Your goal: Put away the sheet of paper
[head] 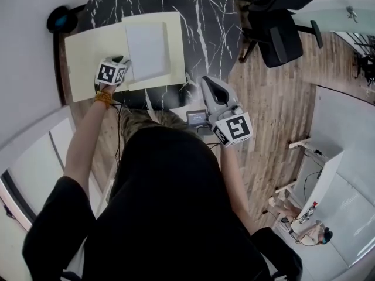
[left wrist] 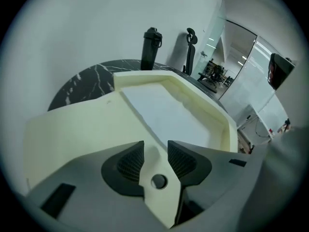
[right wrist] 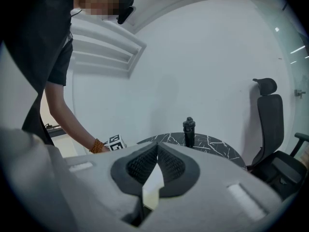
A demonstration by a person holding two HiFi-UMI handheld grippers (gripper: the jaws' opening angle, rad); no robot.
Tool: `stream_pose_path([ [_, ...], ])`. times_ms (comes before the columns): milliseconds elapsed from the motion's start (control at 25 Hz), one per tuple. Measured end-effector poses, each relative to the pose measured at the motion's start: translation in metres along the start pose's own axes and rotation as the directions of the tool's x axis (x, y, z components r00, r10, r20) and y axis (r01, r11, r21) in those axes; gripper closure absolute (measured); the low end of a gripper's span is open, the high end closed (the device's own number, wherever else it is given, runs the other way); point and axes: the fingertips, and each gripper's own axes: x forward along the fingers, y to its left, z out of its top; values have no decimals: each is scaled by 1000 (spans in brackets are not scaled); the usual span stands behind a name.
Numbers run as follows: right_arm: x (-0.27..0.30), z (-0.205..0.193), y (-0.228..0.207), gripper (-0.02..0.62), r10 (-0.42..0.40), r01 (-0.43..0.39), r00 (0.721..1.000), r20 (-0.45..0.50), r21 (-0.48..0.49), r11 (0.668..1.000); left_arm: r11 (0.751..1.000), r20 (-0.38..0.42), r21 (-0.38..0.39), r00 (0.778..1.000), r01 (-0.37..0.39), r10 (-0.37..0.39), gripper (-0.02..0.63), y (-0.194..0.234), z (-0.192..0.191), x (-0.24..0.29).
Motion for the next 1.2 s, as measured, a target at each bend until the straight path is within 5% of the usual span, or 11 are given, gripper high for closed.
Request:
stream_pose_path([
  [120, 4, -1, 1, 597, 9, -9, 1000, -4, 0, 1000, 994, 43, 95, 998, -55, 51, 442, 6, -7, -12],
  [200, 6, -2, 1, 597, 9, -9, 1000, -9, 1, 1000, 976, 26, 215, 1000, -21, 15, 442, -11, -3, -10],
  [280, 6, -3, 1, 597, 8, -8, 1000, -15, 0, 1000, 950, -20, 312, 1000, 25, -19, 442, -26, -3, 6],
  [480, 1, -3, 3, 597, -4, 3, 1000, -18, -6, 1000, 903, -188, 411, 981, 127, -53, 448, -54, -14, 57],
  [600, -3, -2, 3, 597, -14, 14, 1000, -13, -1, 1000, 907, -219, 396, 974, 145, -60, 448, -69, -9, 68],
  [800, -5, -1, 1, 597, -18, 18, 1000, -3, 2, 1000, 899, -175, 436, 984, 38, 44, 448, -63, 24, 53],
  [920, -4, 0, 0, 597, -9, 9, 1000, 6, 3, 1000, 918, -149, 391, 989, 62, -3, 448, -68, 16, 52],
  [1200, 7, 4, 0, 597, 45, -45, 998, 32, -7, 999, 950, 125, 311, 991, -1, -40, 448, -102, 44, -22],
])
